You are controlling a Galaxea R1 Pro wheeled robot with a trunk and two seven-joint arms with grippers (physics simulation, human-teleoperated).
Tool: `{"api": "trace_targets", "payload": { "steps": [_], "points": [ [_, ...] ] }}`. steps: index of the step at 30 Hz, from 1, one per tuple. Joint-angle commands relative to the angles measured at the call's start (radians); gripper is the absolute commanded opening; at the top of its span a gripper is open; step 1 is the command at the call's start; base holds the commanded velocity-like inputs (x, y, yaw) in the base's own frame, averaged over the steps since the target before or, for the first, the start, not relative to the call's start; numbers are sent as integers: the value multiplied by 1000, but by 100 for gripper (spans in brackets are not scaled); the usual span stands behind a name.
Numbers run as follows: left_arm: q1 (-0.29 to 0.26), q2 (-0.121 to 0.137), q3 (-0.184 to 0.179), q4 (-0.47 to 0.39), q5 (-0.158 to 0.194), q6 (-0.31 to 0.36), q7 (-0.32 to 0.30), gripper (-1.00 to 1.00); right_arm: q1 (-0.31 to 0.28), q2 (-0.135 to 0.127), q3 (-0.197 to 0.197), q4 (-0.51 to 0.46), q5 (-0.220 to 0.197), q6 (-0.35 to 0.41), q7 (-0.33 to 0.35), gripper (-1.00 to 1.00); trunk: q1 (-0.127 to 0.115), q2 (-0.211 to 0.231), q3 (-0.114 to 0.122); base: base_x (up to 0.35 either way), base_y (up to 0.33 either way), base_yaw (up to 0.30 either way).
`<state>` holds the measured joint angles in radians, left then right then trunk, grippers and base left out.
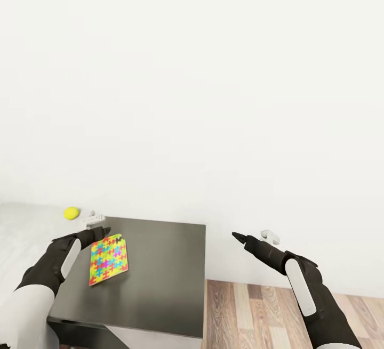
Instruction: Put all the toys in the child's room - the three board games (two on the bed and one on the table), the two jigsaw puzzles on the table, and the tennis ball on the table - inside the toy box on the table in the child's room.
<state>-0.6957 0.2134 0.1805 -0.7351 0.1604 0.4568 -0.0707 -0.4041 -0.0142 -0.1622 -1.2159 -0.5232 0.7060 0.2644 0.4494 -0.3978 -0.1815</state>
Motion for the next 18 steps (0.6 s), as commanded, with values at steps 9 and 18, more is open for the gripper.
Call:
{"api": "trace_targets", "payload": {
  "steps": [9, 18],
  "points": [
    [-1, 0, -2, -1, 5, 6, -3, 100, -1, 0, -2, -1, 2, 6, 4, 100, 1, -2, -17, 14, 1, 0],
    [-1, 0, -4, -1, 5, 8, -3, 100, -1, -1, -2, -1, 2, 6, 4, 100, 1, -2, -32, 1, 0, 0]
  ]
}}
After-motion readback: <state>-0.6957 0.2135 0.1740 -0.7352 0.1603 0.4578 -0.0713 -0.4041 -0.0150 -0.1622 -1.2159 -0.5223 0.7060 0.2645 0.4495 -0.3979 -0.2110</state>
